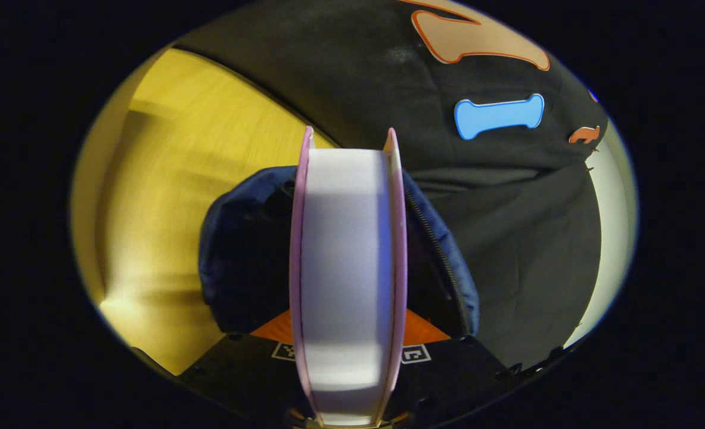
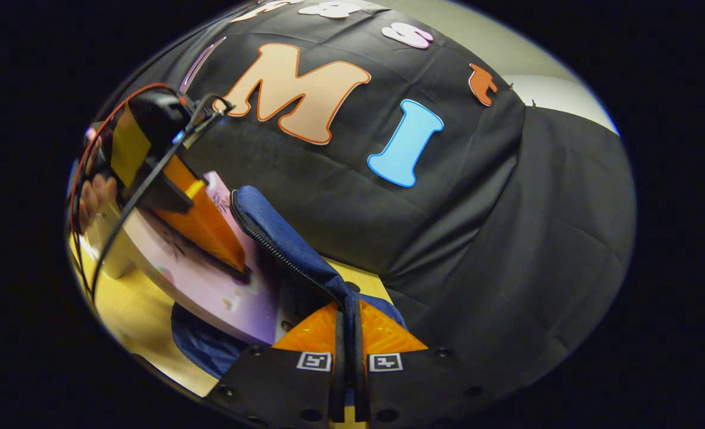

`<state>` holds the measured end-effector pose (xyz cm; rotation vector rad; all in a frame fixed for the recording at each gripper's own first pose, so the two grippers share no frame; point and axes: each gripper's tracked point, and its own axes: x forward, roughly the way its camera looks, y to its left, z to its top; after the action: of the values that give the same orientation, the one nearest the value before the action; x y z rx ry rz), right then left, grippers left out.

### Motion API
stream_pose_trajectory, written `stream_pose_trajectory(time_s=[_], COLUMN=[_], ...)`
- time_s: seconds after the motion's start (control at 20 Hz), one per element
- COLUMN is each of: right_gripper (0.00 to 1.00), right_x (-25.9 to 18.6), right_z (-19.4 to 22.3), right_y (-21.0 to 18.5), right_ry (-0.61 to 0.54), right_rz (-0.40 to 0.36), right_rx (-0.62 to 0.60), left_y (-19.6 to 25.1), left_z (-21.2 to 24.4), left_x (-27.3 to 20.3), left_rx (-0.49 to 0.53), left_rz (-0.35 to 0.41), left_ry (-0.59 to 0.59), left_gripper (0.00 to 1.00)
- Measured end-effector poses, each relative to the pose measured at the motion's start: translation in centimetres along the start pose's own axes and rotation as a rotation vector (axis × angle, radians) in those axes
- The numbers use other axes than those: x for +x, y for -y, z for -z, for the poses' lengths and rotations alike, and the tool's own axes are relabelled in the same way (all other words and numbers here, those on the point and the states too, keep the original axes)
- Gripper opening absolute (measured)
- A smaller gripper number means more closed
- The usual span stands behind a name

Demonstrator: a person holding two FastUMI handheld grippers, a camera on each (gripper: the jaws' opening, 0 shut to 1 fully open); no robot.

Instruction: Open the schoolbag, grab two books from the bookshelf and put them into the schoolbag.

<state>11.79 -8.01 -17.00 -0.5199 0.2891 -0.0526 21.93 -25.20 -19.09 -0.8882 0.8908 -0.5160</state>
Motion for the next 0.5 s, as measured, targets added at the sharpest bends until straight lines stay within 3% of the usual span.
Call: stream_pose_trajectory(time_s=[0.25, 0.5], right_gripper=[0.07, 0.07], right_x=[0.1, 0.0], right_z=[-0.6, -0.9], right_y=[0.2, -0.4], right_ry=[0.02, 0.03], right_rz=[-0.005, -0.015], right_rx=[0.038, 0.047], left_y=[-1.6, -1.8], left_z=[1.6, 2.8], left_x=[4.6, 8.2], left_rx=[0.027, -0.05], left_rz=[0.042, 0.118], left_ry=[-0.041, -0.05], left_gripper=[0.39, 0.39])
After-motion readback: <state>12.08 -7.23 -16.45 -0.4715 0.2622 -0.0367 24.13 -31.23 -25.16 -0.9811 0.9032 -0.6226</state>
